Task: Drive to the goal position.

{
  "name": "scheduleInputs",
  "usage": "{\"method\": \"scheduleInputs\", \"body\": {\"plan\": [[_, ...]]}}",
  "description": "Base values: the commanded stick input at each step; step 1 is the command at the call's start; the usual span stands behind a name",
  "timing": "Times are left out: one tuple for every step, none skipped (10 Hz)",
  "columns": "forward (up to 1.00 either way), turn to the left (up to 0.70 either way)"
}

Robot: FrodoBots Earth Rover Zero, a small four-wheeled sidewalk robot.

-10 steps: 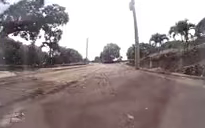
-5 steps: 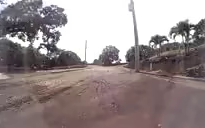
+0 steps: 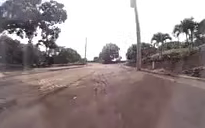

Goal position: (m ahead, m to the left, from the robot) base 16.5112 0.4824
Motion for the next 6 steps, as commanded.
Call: {"method": "scheduleInputs", "body": {"plan": [[0.70,0.00],[0.70,0.00],[0.70,0.00],[0.70,0.00],[0.70,0.00],[0.70,0.00]]}}
